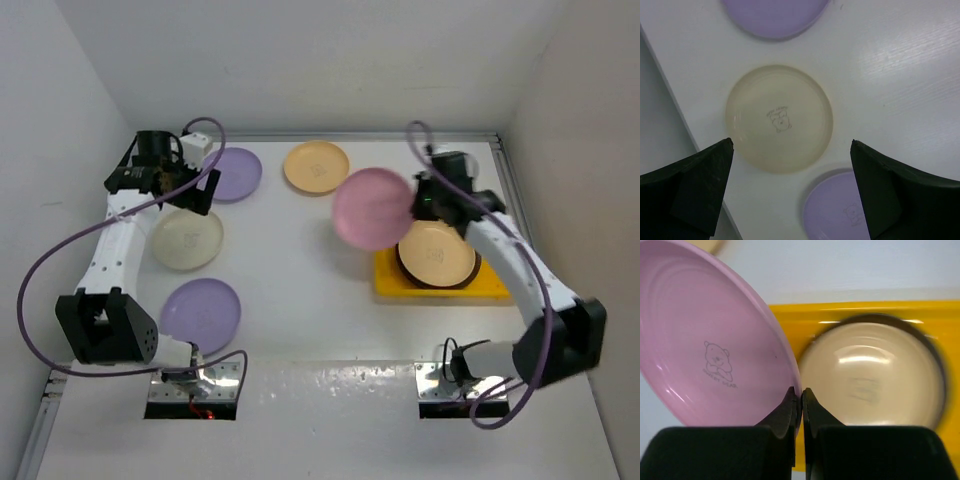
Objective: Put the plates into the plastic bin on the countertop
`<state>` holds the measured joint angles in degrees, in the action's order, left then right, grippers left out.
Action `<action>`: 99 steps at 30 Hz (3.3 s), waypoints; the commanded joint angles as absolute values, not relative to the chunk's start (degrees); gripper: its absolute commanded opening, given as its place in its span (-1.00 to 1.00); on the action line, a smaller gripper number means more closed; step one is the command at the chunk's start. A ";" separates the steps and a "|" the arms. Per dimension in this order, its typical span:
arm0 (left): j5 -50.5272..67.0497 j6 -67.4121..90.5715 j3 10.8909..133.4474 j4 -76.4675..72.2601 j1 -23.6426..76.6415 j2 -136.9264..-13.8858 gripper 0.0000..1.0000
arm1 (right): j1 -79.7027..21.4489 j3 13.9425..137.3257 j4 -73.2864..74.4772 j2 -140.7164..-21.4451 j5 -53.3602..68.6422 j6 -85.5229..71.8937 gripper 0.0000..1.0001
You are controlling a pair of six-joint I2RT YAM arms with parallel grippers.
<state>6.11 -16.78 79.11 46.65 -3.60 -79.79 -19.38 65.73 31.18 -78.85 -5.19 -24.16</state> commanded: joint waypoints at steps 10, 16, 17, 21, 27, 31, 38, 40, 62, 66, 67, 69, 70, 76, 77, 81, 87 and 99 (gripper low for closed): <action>8.79 -18.02 92.63 45.26 6.23 -94.91 1.00 | 15.80 48.79 38.43 -70.38 7.36 -24.25 -1.00; 9.84 -17.49 92.64 45.26 6.24 -95.62 1.00 | 19.68 47.81 35.95 -73.47 7.37 -24.70 -1.00; 9.84 -17.49 92.64 45.26 6.24 -96.15 1.00 | 20.12 47.73 34.56 -73.39 8.60 -24.44 -1.00; 9.84 -17.49 92.64 45.26 6.24 -96.15 1.00 | 21.09 49.48 32.08 -71.46 14.85 -25.66 -1.00; 9.84 -18.02 92.64 45.26 6.24 -96.15 1.00 | 24.52 50.27 33.74 -70.05 11.43 -25.93 -1.00; 10.37 -18.02 92.64 45.26 6.24 -96.15 1.00 | 24.96 47.30 35.68 -69.96 6.87 -25.40 -1.00; 11.43 -18.02 92.64 45.26 6.24 -96.68 1.00 | 24.26 46.47 32.52 -74.50 6.86 -24.70 0.01; 11.43 -18.02 92.64 45.26 6.24 -96.68 1.00 | 23.03 48.06 34.00 -75.93 4.67 -23.82 0.21; 17.67 0.68 114.14 34.37 11.68 -124.07 0.23 | -1.49 68.38 28.74 -78.84 -8.17 -26.45 0.48; 9.77 6.32 122.95 27.09 13.27 -134.19 0.69 | -3.16 66.97 32.07 -77.61 -8.52 -25.31 0.48; 8.28 7.55 125.83 24.72 13.97 -135.86 0.72 | -3.51 66.97 32.78 -77.78 -9.22 -24.88 0.48; 2.40 8.08 129.09 24.08 14.67 -141.13 0.78 | -4.04 66.80 35.15 -76.82 -10.10 -24.35 0.48; -0.59 8.78 131.72 24.08 14.68 -142.81 0.78 | -4.22 66.62 35.42 -76.73 -10.11 -24.52 0.48; 2.70 8.80 130.44 24.61 15.20 -147.13 0.26 | -4.75 66.71 35.42 -74.00 -10.63 -23.82 0.43; 6.90 8.79 128.95 24.61 15.21 -147.13 0.12 | -4.92 67.06 35.42 -73.74 -10.81 -23.82 0.43; 14.23 8.17 127.62 27.77 15.21 -146.61 -1.00 | -6.76 68.11 35.07 -74.35 -10.81 -22.59 0.41; 19.50 4.14 124.90 29.88 14.50 -134.76 -1.00 | -12.20 71.01 34.63 -78.74 -4.31 -18.72 0.39; 28.91 -10.46 118.65 52.54 18.81 -111.80 -1.00 | -21.00 75.59 22.95 -86.04 7.91 -21.71 0.33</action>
<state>23.51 -7.60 119.77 44.45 17.02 -114.15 -19.81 73.14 29.61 -85.78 4.71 -20.56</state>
